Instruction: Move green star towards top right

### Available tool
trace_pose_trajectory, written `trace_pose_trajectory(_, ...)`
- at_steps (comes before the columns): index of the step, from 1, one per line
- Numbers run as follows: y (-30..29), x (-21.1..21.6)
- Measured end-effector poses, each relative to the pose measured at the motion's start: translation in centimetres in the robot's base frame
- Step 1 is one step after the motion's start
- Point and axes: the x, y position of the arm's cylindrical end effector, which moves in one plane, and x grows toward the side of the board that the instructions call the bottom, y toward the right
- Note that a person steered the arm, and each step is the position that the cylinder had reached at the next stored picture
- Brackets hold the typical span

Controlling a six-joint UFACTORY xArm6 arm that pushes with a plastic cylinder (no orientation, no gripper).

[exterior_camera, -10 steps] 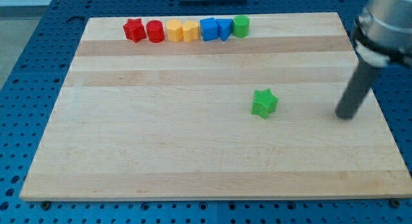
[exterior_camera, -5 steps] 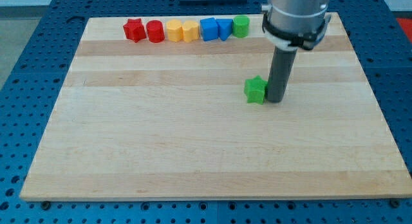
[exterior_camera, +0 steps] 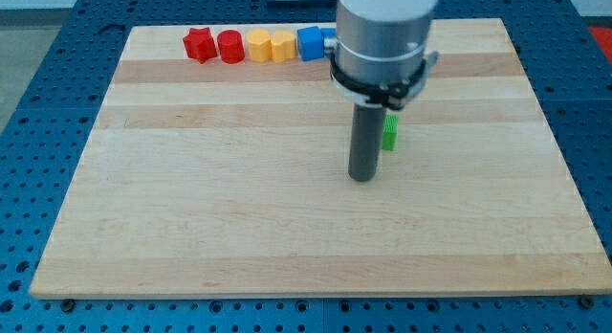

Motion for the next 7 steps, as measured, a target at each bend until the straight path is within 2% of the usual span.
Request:
trace_pose_trajectory(3, 7.5, -11.0)
trace_pose_trajectory(6, 7.7, -12.0)
trace_pose_trajectory(7, 9.7, -14.7)
